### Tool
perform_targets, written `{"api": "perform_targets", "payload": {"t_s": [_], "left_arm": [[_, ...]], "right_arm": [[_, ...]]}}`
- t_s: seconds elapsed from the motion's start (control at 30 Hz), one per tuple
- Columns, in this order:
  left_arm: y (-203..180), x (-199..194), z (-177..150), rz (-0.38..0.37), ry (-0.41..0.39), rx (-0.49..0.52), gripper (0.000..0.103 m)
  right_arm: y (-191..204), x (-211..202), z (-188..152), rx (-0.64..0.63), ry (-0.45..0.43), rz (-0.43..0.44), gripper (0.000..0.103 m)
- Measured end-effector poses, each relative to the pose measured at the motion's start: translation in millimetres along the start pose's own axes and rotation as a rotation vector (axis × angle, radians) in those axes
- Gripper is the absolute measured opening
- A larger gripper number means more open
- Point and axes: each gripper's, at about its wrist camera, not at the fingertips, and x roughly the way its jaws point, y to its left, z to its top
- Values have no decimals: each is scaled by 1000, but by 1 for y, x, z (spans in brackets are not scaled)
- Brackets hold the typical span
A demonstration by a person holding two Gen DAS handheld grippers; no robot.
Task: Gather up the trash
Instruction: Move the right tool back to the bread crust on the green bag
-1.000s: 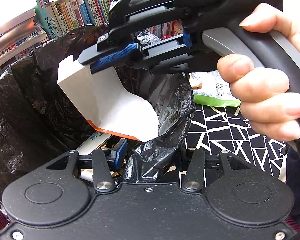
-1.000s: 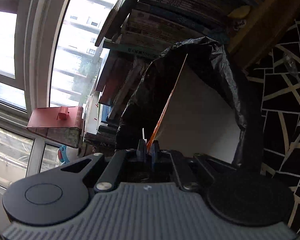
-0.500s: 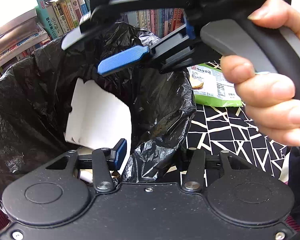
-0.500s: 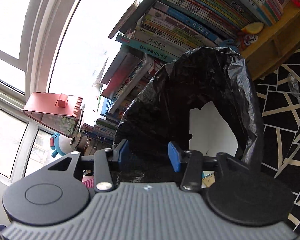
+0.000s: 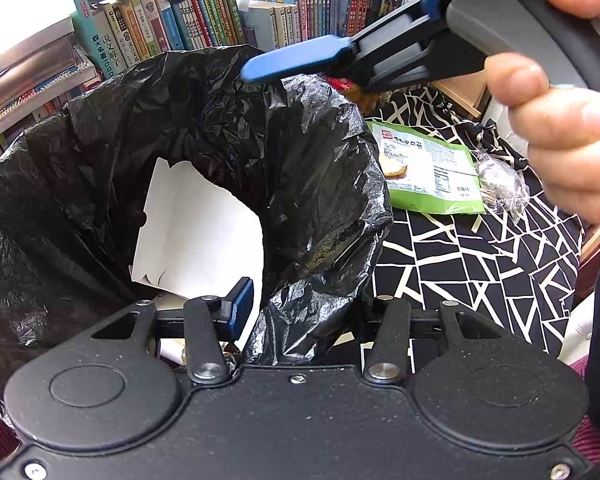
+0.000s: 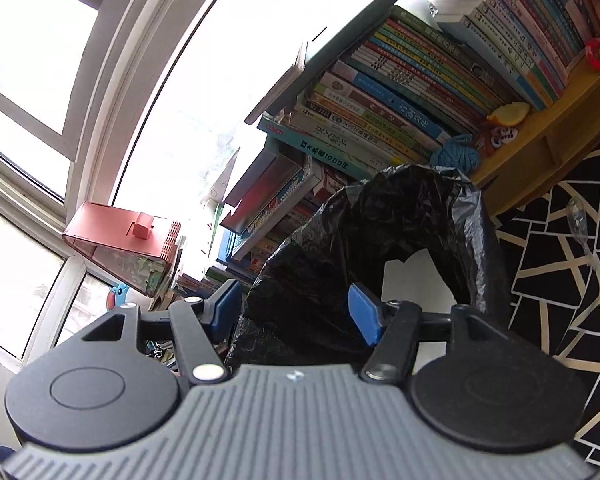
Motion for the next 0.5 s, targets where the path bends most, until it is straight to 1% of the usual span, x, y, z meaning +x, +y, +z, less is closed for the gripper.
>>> {"api": "perform_targets", "payload": {"t_s": [0.27, 0.4, 0.5], "left_arm": [[0, 0, -1, 1, 0, 0, 47], [0, 0, -1, 0, 0, 1, 47], [1, 0, 0, -1, 2, -2, 47]], "right_arm": [[-5, -18, 7, -22, -78, -66, 77], [-6, -26, 10, -60, -122, -151, 80], [-12, -36, 12, -77, -159, -235, 82]]}}
